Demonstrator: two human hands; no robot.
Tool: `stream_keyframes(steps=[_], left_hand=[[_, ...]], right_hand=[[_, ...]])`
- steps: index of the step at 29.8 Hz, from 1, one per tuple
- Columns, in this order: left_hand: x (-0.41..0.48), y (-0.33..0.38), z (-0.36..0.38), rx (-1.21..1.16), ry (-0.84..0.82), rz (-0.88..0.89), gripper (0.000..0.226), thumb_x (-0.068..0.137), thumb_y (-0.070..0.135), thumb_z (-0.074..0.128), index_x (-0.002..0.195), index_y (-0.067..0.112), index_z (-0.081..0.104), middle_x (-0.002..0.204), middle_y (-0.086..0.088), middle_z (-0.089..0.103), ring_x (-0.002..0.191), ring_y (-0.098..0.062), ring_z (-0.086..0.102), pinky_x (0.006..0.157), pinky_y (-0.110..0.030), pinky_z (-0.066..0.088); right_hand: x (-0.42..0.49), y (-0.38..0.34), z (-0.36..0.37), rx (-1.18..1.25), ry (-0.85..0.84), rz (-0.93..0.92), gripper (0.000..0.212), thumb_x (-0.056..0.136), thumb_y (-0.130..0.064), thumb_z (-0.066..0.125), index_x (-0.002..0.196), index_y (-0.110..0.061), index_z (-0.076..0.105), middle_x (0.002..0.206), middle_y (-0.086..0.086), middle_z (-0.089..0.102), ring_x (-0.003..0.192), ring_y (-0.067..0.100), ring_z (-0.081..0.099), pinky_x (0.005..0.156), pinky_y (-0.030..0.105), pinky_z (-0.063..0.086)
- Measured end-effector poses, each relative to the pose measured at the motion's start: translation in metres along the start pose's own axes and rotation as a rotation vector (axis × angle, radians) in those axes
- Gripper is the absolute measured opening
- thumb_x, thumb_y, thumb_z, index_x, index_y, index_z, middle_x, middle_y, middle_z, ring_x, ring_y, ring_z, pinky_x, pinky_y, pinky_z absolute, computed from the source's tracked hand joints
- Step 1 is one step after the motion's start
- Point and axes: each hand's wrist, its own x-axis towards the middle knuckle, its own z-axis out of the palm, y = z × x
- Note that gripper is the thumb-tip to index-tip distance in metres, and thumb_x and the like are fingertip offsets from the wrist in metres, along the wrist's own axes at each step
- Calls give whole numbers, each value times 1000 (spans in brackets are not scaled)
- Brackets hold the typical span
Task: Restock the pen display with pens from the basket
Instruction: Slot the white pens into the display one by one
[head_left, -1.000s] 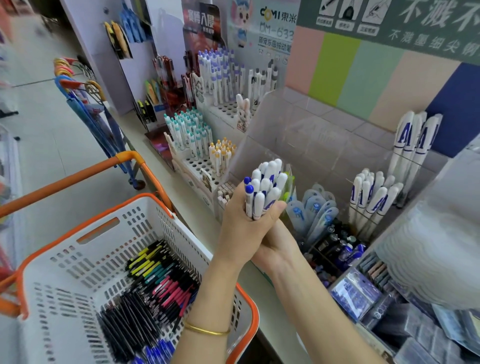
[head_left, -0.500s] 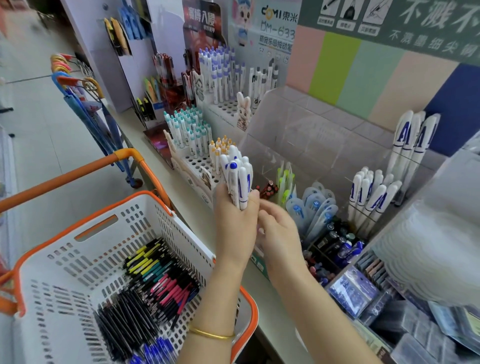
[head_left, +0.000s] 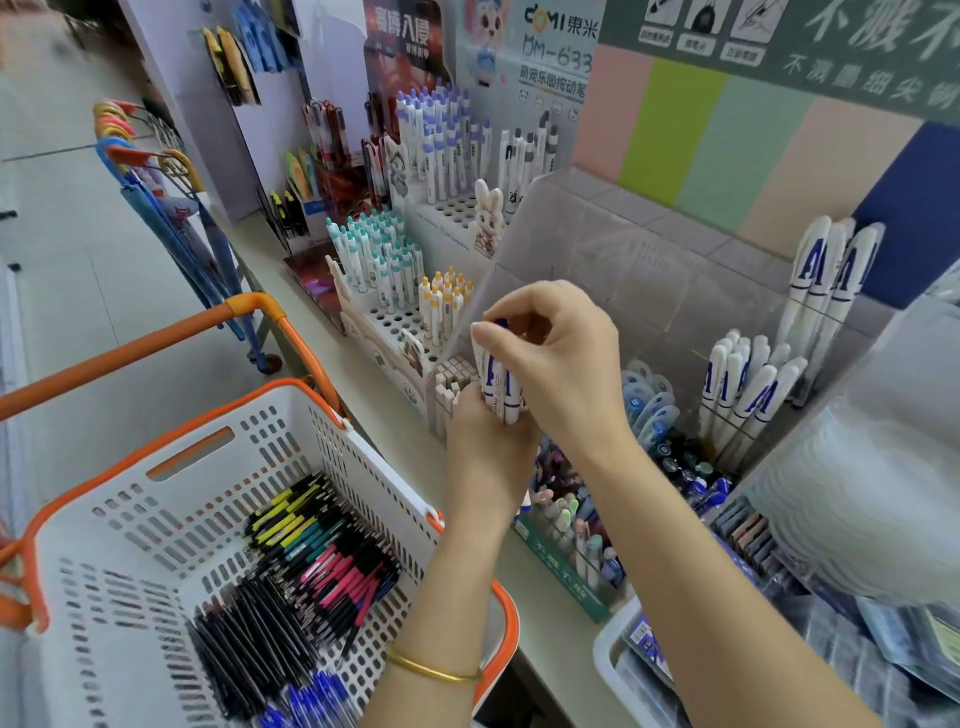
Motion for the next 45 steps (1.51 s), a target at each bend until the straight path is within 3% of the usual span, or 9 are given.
stream_keyframes(steps=[6,17,19,21,24,32,35,40,45], left_hand=[[2,-1,0,-21,-119,-125,6,81,0,51,84,5,53,52,1,54,43,-9,50,51,-25,43],[3,-8,-2,-140,-258,-101,12,80,3,63,78,9,53,51,0,50,44,-13,45,57,-30,48],[1,-11,-4,-164,-278,-120,14,86,-1,60,80,10,54,51,1,50,44,-12,44,54,-29,47],[-1,-14,-4,-212,-287,-158,15,88,-1,58,80,10,53,54,0,50,46,-12,45,49,-26,43],[0,-13,-3,-422,-258,-236,15,92,1,57,81,10,53,58,-1,49,50,-13,46,49,-24,45],[13,8,1,-962,-37,-369,15,96,10,54,90,0,63,73,-8,71,66,-17,70,65,-30,61],[15,13,-1,-986,-33,-289,22,97,11,50,114,1,60,91,-11,73,80,-19,72,75,-32,60],[14,20,-2,-969,-24,-271,19,99,12,48,113,5,59,95,-8,74,80,-17,73,67,-31,60],[17,21,-4,-886,59,-260,8,97,6,53,102,1,57,70,-3,66,61,-12,67,64,-28,59]], right_hand=[[21,-1,-5,68,21,34,11,81,-13,70,75,-20,64,72,-12,60,68,5,56,65,21,48],[45,5,-3,127,203,90,20,87,-13,63,74,-25,56,73,-11,56,72,8,53,67,20,43],[54,2,-11,148,284,84,22,88,-16,61,72,-29,52,72,-6,57,69,14,54,67,30,47],[58,-3,-21,196,364,71,19,89,-18,59,74,-27,50,72,1,57,64,21,56,60,40,51],[44,-9,-31,298,415,84,21,93,-9,57,78,-19,47,68,-1,55,54,16,59,49,31,52],[-34,13,-26,312,287,231,23,80,5,68,73,-12,54,72,-1,63,67,13,67,63,29,55],[-47,17,-26,275,272,252,24,80,4,70,71,-14,55,70,-8,59,64,0,58,60,11,45],[-51,20,-27,176,130,247,16,81,-2,71,75,-10,58,73,-5,61,69,6,58,63,15,47],[-48,20,-29,28,-55,253,13,81,-10,72,78,-15,61,75,-7,61,72,5,58,63,14,46]])
